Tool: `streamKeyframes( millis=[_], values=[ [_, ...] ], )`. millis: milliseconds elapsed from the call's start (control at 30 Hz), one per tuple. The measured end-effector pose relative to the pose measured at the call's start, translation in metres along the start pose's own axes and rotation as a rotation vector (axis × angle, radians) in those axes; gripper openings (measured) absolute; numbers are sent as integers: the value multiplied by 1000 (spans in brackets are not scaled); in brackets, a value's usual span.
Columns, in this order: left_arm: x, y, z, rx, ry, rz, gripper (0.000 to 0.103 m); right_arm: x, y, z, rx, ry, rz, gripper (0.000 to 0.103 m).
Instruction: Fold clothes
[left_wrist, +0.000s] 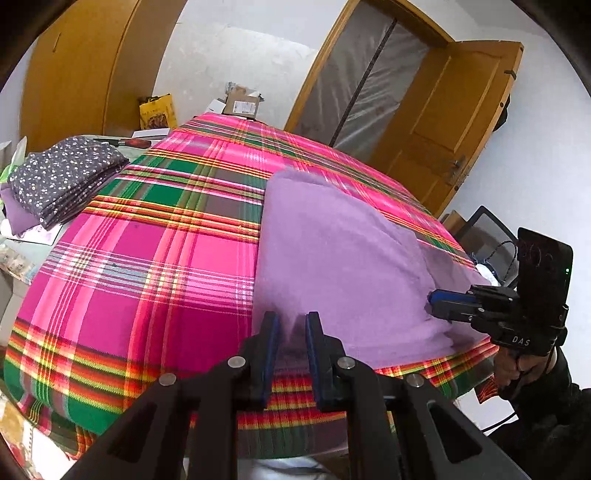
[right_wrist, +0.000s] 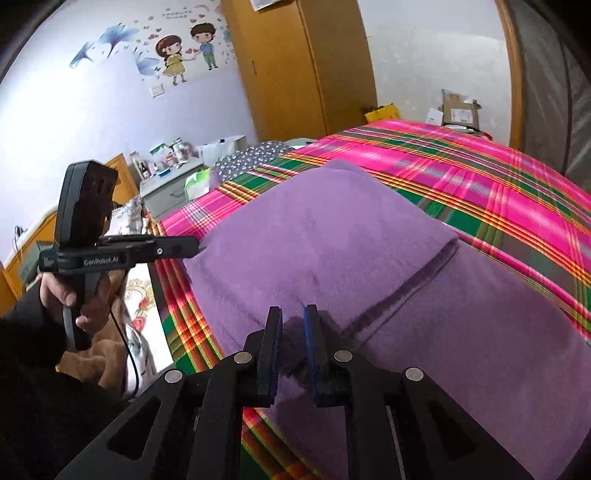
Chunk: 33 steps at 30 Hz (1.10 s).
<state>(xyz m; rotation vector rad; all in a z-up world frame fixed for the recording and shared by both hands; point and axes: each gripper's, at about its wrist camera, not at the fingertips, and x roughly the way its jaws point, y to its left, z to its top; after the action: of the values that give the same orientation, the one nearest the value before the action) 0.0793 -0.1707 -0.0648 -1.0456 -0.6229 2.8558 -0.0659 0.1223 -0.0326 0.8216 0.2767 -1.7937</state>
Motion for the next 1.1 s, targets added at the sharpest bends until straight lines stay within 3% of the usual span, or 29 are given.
streamKeyframes(
  millis=[167,333,533,767,933,1100],
  values=[
    [-6,-4,5,-4,-29,-5,15,-13,-28,-2,193,-39,18,26],
    [4,-24,7,35,-12,-60,15,-20,-48,-9,341,-63,28,35],
    [19,-48,5,93,20,-125,15,-21,-42,-11,347,-64,70,35],
    [12,-32,6,63,-5,-54,15,-11,-31,-17,329,-6,141,36],
    [10,-13,1,12,4,-26,15,-12,-26,-19,324,-32,173,38],
    [11,-16,-1,11,0,-22,15,-7,-28,-22,331,-8,158,30]
  ],
)
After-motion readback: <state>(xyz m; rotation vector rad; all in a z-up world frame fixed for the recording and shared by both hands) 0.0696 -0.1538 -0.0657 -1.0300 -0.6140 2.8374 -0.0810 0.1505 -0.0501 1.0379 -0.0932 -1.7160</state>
